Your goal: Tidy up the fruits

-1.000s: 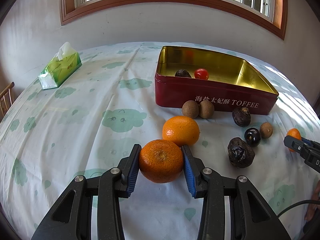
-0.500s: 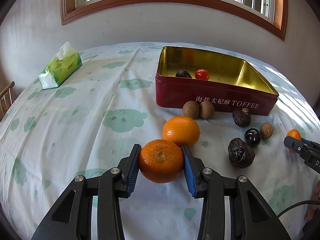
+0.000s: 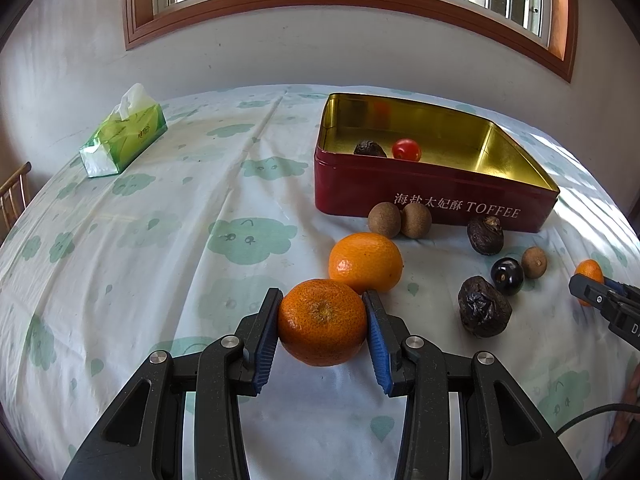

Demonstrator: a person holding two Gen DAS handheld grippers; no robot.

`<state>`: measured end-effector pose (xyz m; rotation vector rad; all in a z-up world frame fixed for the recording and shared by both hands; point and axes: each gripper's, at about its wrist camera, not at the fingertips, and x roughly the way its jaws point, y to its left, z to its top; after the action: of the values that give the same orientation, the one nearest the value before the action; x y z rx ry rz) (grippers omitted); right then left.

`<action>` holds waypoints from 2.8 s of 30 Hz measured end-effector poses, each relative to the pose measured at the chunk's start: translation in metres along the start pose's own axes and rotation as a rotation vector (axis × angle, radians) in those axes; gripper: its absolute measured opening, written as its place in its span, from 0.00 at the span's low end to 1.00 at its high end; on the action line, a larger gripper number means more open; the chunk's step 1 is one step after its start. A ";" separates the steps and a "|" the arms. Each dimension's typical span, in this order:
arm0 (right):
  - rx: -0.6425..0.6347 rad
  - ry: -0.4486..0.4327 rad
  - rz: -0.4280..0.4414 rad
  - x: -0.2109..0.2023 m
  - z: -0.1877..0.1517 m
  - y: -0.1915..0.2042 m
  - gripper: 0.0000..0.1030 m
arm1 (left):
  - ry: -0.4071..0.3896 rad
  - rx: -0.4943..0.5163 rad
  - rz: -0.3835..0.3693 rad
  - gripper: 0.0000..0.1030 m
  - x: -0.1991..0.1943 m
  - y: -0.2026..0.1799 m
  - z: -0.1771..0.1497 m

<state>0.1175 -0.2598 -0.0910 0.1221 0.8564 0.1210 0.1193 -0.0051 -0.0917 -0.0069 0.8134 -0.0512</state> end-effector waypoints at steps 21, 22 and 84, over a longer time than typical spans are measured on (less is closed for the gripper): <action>-0.008 -0.063 0.053 -0.027 0.015 0.015 0.36 | -0.021 0.010 0.010 0.40 -0.011 0.010 0.022; -0.014 -0.073 0.058 -0.029 0.020 0.019 0.36 | -0.030 0.009 0.006 0.40 -0.013 0.010 0.027; -0.029 -0.172 0.136 0.018 0.093 0.037 0.40 | -0.157 0.125 -0.097 0.67 0.050 -0.017 0.137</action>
<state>0.1973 -0.2256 -0.0381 0.1612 0.6745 0.2464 0.2522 -0.0265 -0.0336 0.0669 0.6515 -0.1910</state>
